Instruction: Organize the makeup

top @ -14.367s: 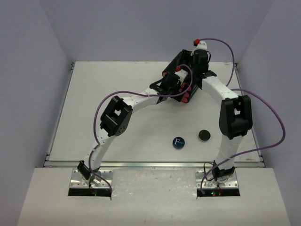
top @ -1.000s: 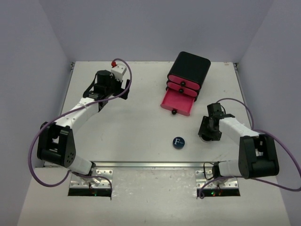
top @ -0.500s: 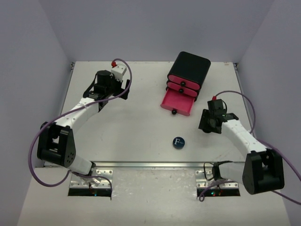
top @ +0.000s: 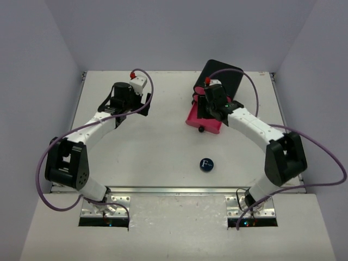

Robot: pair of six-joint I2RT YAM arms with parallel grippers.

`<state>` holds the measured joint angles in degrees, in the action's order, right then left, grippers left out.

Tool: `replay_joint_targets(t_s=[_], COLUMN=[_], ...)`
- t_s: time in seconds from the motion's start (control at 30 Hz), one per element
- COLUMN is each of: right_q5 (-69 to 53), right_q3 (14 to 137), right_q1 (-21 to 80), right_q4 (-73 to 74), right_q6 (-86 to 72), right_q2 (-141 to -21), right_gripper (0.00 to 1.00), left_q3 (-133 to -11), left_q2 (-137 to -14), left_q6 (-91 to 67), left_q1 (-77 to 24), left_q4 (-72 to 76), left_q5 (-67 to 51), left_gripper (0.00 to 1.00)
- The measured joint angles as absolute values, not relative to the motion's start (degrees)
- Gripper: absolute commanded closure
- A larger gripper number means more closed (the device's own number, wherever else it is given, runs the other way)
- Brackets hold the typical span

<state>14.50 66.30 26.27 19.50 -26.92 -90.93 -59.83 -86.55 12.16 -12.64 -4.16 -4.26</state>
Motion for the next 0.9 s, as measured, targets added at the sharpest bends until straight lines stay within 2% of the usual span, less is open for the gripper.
replay_joint_targets(t_s=[0.17, 0.53, 0.7, 0.9], right_q5=[15.9, 24.8, 25.5, 26.5], right_q3=[73.3, 73.7, 75.9, 78.3], right_q1=[28.0, 28.7, 28.7, 29.1], right_q4=[18.5, 15.9, 16.6, 16.9], right_q6=[-29.0, -36.8, -39.3, -41.4], right_q2=[-102.7, -108.2, -112.9, -114.7], right_gripper=[0.68, 0.62, 0.51, 0.24], left_q3=[-59.8, -59.8, -59.8, -59.8], left_q2=[-86.8, -88.6, -88.6, -88.6], left_q6=[12.2, 12.2, 12.2, 12.2], left_q1=[-12.6, -12.6, -12.6, -12.6], left_q4=[-4.1, -4.1, -4.1, -4.1], left_q5=[-4.1, -4.1, -4.1, -4.2], left_gripper=[0.0, 0.0, 0.0, 0.0])
